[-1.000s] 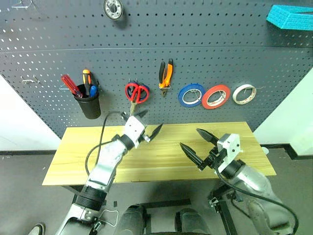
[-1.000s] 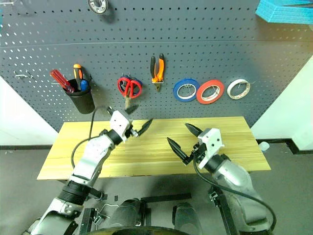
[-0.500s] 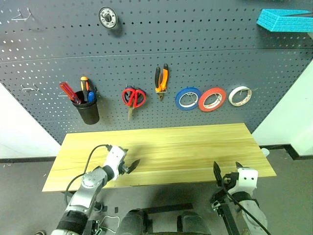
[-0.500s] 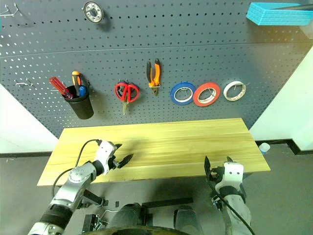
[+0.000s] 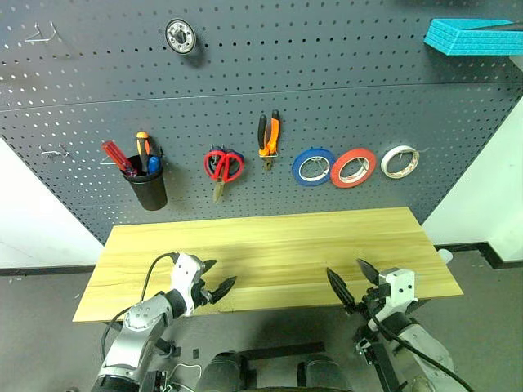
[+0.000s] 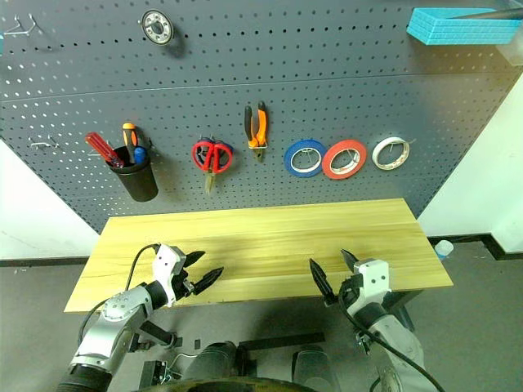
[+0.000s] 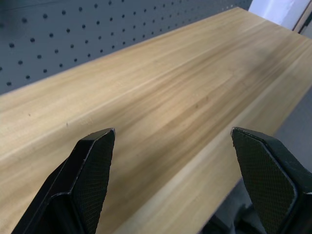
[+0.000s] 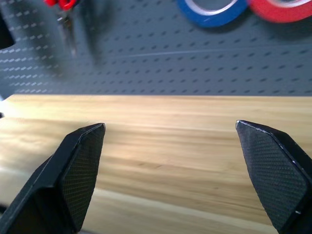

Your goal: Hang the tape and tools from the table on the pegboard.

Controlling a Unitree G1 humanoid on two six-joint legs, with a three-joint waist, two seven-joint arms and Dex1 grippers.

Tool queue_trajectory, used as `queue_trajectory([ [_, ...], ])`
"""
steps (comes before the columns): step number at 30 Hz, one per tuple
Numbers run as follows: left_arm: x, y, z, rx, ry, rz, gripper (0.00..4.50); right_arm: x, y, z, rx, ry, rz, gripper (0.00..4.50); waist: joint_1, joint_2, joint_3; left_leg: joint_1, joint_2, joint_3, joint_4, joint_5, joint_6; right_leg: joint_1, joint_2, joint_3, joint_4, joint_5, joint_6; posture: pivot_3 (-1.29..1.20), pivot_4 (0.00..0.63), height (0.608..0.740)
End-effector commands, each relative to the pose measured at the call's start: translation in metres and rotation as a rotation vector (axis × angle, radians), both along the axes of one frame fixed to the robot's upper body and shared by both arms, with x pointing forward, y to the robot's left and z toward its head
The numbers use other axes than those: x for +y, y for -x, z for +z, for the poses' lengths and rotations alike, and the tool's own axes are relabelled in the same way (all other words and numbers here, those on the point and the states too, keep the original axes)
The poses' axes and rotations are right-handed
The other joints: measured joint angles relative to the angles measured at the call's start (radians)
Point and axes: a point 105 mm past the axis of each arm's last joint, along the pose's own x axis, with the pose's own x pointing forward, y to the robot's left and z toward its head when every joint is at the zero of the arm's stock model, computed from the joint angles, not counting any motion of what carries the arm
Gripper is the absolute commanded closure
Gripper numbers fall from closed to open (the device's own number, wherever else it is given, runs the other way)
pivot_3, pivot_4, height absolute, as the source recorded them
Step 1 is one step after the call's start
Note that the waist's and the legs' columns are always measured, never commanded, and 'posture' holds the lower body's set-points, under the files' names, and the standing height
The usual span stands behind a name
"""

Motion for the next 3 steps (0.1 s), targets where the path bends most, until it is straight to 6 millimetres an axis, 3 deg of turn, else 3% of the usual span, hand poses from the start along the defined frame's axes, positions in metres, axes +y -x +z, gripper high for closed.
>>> queue_trajectory([
  [1, 0.0015, -0.0004, 0.0050, -0.017, 0.010, -0.017, 0.54, 0.0082, -0.0012, 0.0110, -0.036, -0.005, 0.047, 0.00, 0.011, 0.000, 0.000, 0.000, 0.000, 0.001, 0.000, 0.000, 0.000, 0.000, 0.000, 0.000, 0.000, 0.000, 0.000, 0.03, 0.000, 0.703],
  [3, 0.0018, 0.0011, 0.0040, -0.012, 0.013, -0.025, 0.54, 0.0091, -0.0001, 0.0092, -0.028, -0.004, 0.057, 0.00, 0.013, 0.000, 0.000, 0.000, 0.000, 0.002, 0.000, -0.001, 0.001, 0.000, 0.000, 0.000, -0.001, 0.000, 0.000, 0.03, 0.000, 0.703],
])
